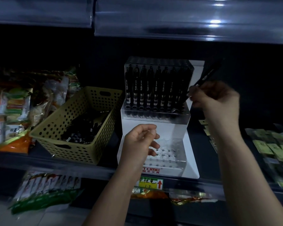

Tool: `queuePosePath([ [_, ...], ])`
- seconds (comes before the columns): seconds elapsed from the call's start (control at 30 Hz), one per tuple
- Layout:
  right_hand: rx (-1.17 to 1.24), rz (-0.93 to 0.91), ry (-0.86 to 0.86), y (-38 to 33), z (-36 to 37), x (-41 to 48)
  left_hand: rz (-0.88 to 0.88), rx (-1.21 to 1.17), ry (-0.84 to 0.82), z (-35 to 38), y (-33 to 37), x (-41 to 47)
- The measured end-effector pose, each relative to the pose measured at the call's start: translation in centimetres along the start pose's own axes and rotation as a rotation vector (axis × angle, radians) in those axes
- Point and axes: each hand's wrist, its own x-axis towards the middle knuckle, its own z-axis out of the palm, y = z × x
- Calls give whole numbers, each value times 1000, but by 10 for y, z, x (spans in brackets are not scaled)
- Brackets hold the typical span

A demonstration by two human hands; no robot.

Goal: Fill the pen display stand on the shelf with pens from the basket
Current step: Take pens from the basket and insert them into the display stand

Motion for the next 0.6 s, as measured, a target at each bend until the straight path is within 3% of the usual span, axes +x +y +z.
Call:
queuePosePath([
  [0.2, -153, -135, 157, 7, -11, 8, 71, 255, 73, -7, -7, 4],
  [0.6, -451, -251, 115, 18, -1, 7, 239, 670, 137, -24, -7, 8],
])
